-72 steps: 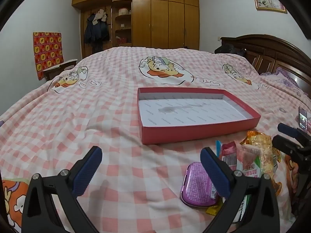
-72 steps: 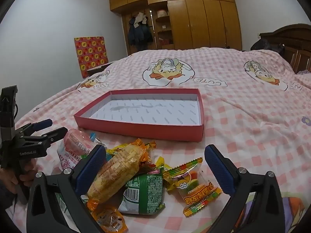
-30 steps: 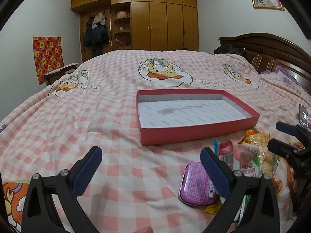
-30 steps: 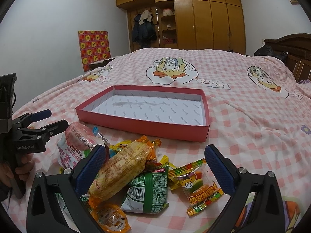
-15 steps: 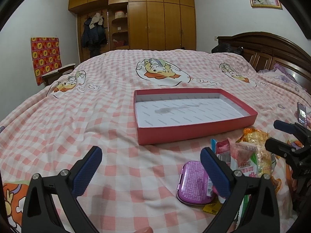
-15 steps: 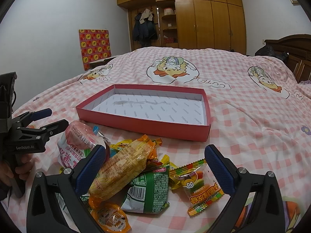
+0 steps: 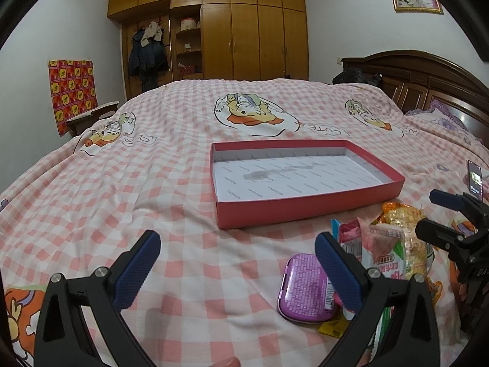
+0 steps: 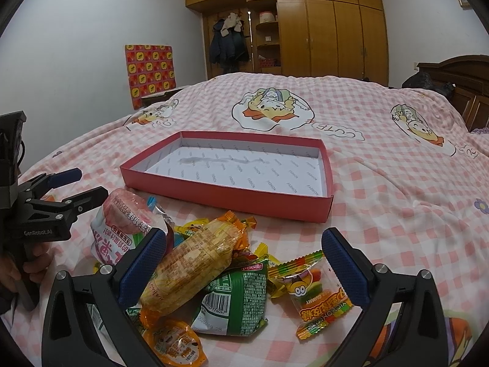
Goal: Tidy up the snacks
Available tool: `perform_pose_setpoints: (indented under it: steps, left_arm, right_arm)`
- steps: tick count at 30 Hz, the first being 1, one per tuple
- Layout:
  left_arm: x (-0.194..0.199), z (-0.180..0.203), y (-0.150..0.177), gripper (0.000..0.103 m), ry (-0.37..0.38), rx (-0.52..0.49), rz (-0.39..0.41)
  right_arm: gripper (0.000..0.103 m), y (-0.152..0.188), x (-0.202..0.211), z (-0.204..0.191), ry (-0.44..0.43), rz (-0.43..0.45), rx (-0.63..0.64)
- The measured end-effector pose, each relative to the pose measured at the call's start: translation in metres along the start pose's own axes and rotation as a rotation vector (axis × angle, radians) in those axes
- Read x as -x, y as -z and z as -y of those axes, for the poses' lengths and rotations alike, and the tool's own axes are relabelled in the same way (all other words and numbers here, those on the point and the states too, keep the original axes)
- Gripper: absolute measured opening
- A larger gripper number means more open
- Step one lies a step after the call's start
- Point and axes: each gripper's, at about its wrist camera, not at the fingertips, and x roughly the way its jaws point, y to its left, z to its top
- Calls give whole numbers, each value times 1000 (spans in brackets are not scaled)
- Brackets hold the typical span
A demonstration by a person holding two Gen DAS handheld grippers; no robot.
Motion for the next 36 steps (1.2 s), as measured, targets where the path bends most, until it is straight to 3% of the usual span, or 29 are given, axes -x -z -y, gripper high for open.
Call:
perform_pose_setpoints:
  steps: [23, 27, 36]
  left_arm:
    - [-4, 0, 0, 103, 10, -1, -14]
    - [-11, -2, 2, 103, 69, 1, -53]
    - [-39, -3, 9, 103, 101, 16, -213]
  right_arm:
    - [103, 0, -1, 0, 0, 3, -1]
    - [103, 0, -1, 1, -1, 3, -5]
    - [103, 0, 3, 20, 24, -2, -95]
